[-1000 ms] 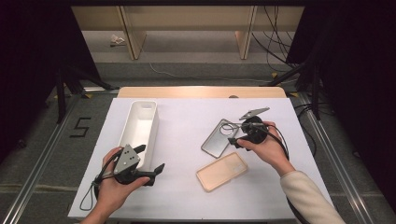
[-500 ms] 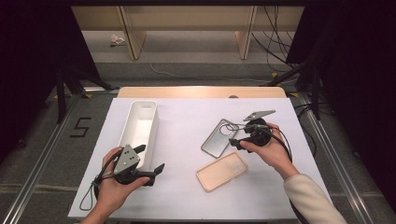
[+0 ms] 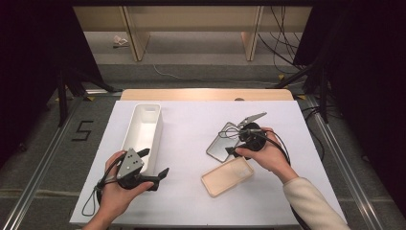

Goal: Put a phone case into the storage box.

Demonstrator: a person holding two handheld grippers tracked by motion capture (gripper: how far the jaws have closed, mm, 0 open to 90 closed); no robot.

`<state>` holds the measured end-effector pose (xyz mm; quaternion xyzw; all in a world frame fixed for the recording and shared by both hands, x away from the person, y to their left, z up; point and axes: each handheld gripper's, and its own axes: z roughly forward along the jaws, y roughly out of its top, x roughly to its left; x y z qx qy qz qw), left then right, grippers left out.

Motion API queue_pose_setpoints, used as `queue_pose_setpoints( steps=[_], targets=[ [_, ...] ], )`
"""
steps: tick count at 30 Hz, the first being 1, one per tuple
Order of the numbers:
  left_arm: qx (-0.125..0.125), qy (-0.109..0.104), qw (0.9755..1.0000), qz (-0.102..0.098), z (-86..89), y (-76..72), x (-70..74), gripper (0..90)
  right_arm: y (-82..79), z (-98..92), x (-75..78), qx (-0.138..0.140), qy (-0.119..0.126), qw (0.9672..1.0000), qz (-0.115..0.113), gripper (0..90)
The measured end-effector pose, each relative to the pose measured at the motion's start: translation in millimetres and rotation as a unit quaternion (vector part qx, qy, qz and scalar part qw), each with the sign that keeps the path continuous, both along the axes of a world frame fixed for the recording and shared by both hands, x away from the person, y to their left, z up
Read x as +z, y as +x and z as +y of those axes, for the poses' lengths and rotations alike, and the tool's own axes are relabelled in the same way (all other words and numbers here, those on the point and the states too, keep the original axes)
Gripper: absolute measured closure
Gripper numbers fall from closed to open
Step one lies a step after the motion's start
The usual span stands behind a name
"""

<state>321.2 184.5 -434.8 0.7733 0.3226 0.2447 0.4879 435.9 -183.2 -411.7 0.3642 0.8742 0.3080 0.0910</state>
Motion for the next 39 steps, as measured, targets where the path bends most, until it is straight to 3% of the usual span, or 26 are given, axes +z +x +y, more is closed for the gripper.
queue_pose_setpoints(
  steps=[8, 13, 18, 24, 29, 38, 39],
  targets=[
    [0.0, 0.0, 1.0, 0.0, -0.1, 0.1, 0.0, 8.6, 0.3, 6.9, -0.7, 0.007, -0.005, 0.9999, 0.007, 25.9],
    [0.0, -0.001, 1.0, 0.0, -0.5, 0.0, -0.1, 8.6, 0.7, 17.1, -3.6, 0.02, -0.021, 0.9994, 0.016, 26.8],
    [0.0, 0.0, 1.0, -0.001, -0.2, 0.0, 0.1, 8.6, 5.6, 34.6, -6.9, 0.034, -0.056, 0.9968, 0.046, 32.4],
    [-0.001, -0.001, 1.0, -0.001, -0.1, 0.1, 0.1, 8.6, 15.5, 57.7, -11.8, 0.057, -0.121, 0.988, 0.078, 35.7],
    [-0.002, -0.002, 1.0, -0.001, 0.0, -0.1, 0.3, 8.6, 23.7, 79.0, -18.8, 0.071, -0.18, 0.9762, 0.097, 39.9],
    [-0.004, -0.001, 1.0, -0.002, 0.0, -0.1, 0.5, 8.6, 31.9, 105.7, -32.2, 0.083, -0.235, 0.9607, 0.123, 42.6],
    [-0.004, -0.001, 1.0, -0.002, 0.1, -0.1, 0.5, 8.6, 32.2, 108.0, -33.2, 0.081, -0.237, 0.9601, 0.125, 42.9]
  ],
)
